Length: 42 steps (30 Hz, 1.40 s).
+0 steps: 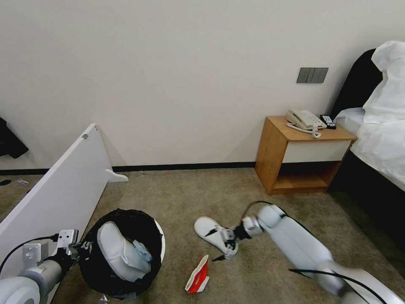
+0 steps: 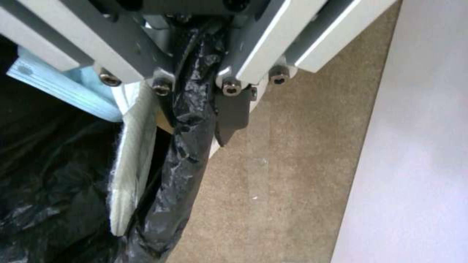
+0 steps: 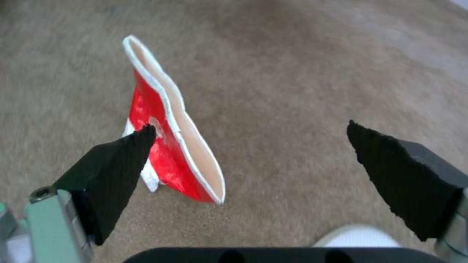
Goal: Pick up the trash bin, then pick up the garbage from the floor and place it into the trash bin.
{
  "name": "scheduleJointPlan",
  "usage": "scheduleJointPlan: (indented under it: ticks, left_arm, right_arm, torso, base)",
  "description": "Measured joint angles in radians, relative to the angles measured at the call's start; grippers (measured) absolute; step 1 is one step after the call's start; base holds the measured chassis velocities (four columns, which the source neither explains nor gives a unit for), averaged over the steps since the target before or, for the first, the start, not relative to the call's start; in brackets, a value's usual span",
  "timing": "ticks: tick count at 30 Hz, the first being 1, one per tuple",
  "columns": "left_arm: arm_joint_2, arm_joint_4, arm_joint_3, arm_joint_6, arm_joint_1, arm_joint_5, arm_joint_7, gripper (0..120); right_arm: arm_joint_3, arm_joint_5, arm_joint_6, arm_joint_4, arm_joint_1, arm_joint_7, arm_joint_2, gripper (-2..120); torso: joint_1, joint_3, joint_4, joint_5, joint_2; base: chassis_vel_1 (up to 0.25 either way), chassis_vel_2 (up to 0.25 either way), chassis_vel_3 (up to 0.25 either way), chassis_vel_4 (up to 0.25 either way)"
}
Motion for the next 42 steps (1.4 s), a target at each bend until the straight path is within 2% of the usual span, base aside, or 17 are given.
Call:
scheduleJointPlan:
  ticks: [2, 6, 16, 35, 38, 41, 42]
  left_arm:
    - [-0.002, -0.004, -0.003, 0.000, 0.003, 0.000, 0.000, 2]
    - [-0.006, -0.015, -0.007, 0.000, 0.009, 0.000, 0.000, 2]
    - [-0.013, -0.022, -0.007, 0.000, 0.011, 0.008, -0.002, 2]
    - [-0.009, -0.027, -0.012, 0.000, 0.011, 0.008, -0.001, 2]
    - [-0.007, -0.027, -0.009, 0.000, 0.009, 0.008, 0.000, 2]
    - [-0.006, -0.027, -0.008, 0.000, 0.009, 0.008, 0.000, 2]
    - [-0.004, -0.026, -0.008, 0.000, 0.007, 0.008, 0.000, 2]
  right_arm:
    - [-0.011, -0.037, 0.008, -0.018, 0.012, -0.005, 0.016, 100]
    - [-0.029, -0.107, 0.029, -0.055, 0.033, -0.019, 0.044, 100]
    - [-0.085, -0.108, 0.031, -0.070, 0.037, -0.026, 0.053, 100]
    - [-0.166, -0.142, 0.024, -0.192, 0.072, -0.026, 0.169, 99]
    - [-0.188, -0.144, 0.011, -0.224, 0.075, -0.024, 0.194, 84]
    - [-0.194, -0.142, 0.008, -0.230, 0.076, -0.023, 0.197, 79]
    - [-0.201, -0.141, 0.006, -0.234, 0.076, -0.022, 0.199, 72]
  torso:
    - [0.000, 0.000, -0.0008, 0.0000, 0.000]
    - [0.000, 0.000, -0.0006, 0.0001, 0.000]
    - [0.000, 0.000, -0.0005, 0.0002, 0.000]
    - [0.000, 0.000, -0.0003, 0.0001, 0.000]
    - [0.000, 0.000, -0.0003, 0.0002, 0.000]
    - [0.000, 0.000, -0.0003, 0.0002, 0.000]
    - [0.000, 0.000, -0.0004, 0.0003, 0.000]
  base:
    - [0.000, 0.000, 0.000, 0.000]
    - [0.000, 0.000, 0.000, 0.000]
    - [0.000, 0.000, 0.000, 0.000]
    - [0.000, 0.000, 0.000, 0.000]
    - [0.000, 0.000, 0.000, 0.000]
    - [0.000, 0.000, 0.000, 0.000]
    - [0.000, 0.000, 0.000, 0.000]
